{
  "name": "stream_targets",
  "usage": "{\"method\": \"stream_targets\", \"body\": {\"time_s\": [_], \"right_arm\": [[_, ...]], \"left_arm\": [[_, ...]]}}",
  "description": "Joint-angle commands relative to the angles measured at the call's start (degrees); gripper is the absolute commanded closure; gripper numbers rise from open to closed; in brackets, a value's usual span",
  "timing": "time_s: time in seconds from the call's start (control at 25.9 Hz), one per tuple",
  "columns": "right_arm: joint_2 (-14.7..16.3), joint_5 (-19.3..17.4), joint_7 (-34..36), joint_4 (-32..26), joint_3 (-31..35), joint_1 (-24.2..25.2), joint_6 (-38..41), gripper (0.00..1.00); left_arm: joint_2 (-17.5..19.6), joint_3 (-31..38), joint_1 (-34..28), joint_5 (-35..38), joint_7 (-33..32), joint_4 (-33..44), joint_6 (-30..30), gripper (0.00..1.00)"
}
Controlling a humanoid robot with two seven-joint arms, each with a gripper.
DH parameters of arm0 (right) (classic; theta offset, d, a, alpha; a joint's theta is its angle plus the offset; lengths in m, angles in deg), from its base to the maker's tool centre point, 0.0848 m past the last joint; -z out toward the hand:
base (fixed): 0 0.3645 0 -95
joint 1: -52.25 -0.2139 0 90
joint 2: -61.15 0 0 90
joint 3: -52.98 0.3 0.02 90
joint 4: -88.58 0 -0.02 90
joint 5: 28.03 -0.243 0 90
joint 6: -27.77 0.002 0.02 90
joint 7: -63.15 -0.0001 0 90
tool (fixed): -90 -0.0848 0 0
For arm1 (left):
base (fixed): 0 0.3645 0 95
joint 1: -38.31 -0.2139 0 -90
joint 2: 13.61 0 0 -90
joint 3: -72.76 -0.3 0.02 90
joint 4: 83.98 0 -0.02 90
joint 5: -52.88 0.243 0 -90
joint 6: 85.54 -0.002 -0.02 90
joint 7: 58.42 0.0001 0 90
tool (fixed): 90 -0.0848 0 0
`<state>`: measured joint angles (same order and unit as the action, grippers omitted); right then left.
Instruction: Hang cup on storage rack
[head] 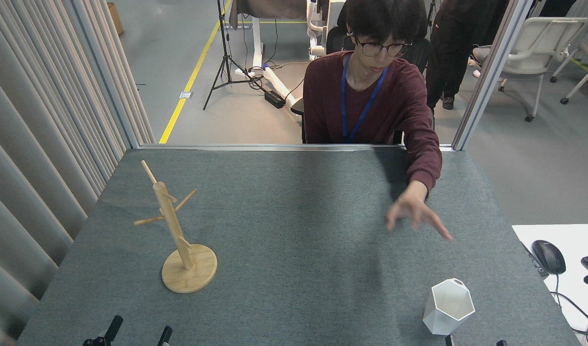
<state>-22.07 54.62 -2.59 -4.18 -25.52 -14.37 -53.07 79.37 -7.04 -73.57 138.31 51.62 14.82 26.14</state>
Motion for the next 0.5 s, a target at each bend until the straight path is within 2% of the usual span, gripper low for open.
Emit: {"method": "stream_targets", "body": {"time_s": [0.0, 0.19, 0.46], "right_arm": [[-0.01, -0.03, -0.27, 0.04, -0.07, 0.00, 0.25, 0.01], [0.26, 0.06, -0.79, 0.74, -0.07, -0.44, 0.07, 0.01], [1.22, 0.06, -2.82, 5.66, -0.33, -4.31, 0.25, 0.01]], "left_arm": [[0.00, 0.00, 0.00, -0.09, 0.00, -0.01, -0.06, 0.01], [0.00, 0.00, 0.00, -0.18, 0.00, -0.01, -1.12, 0.01], [0.00, 0.00, 0.00, -0.18, 0.00, -0.10, -2.09, 0.01]]}}
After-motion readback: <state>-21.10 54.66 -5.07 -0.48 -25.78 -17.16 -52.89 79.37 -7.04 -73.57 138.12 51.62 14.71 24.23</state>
